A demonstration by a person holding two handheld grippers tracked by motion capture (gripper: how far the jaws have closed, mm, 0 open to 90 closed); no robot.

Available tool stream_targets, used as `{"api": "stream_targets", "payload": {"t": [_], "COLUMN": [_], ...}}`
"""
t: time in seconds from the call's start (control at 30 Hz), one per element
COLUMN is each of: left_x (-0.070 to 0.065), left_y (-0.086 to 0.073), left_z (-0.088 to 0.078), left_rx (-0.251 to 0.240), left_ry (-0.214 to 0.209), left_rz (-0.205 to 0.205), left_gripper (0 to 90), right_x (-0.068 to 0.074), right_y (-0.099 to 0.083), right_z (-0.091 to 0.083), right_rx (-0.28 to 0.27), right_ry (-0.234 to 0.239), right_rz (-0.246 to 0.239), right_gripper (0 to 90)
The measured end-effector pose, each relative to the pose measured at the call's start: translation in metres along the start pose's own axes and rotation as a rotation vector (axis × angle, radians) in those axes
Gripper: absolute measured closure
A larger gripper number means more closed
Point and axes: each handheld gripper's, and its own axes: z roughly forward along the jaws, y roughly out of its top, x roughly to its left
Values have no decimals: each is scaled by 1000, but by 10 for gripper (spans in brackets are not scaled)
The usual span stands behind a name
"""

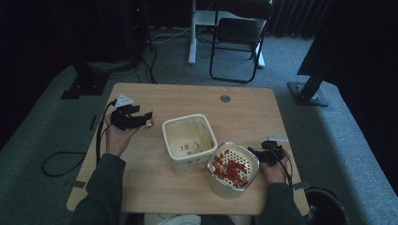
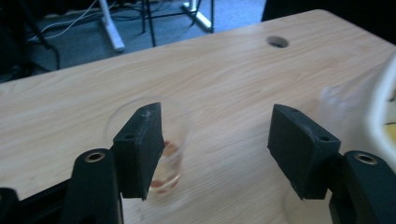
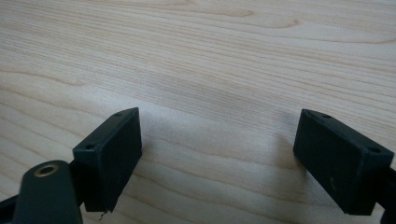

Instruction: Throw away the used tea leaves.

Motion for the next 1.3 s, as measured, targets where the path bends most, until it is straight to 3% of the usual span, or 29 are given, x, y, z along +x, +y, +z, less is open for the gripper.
{"api": "stream_targets", "payload": {"t": [0.23, 0.5, 0.67, 0.77, 0.87, 0.93, 1.0, 1.13, 1.3], "left_x": [19, 40, 53, 60, 70, 75, 73, 70, 72], "left_y": [-20, -40, -47, -49, -51, -51, -50, -47, -52], "left_z": [1, 10, 27, 34, 41, 51, 62, 79, 88], "left_rx": [-21, -17, -27, -41, -45, -7, 24, 65, 60], "left_ry": [39, 103, 205, 265, 298, 290, 295, 244, 195], "left_rz": [-49, -72, -105, -139, -202, -213, -165, -119, -162], "left_gripper": [339, 360, 504, 588, 666, 688, 685, 663, 663], "right_x": [0, 0, 0, 0, 0, 0, 0, 0, 0], "right_y": [0, 0, 0, 0, -1, -1, -1, -1, -1], "right_z": [0, 0, 0, -1, -2, -3, -3, -3, -3], "right_rx": [1, 1, 0, -17, -30, -34, -35, -36, -36], "right_ry": [1, 2, 3, 11, 14, 14, 15, 14, 14], "right_rz": [0, -2, -3, -7, -12, -11, -12, -12, -12], "right_gripper": [148, 148, 165, 264, 353, 390, 401, 406, 406]}}
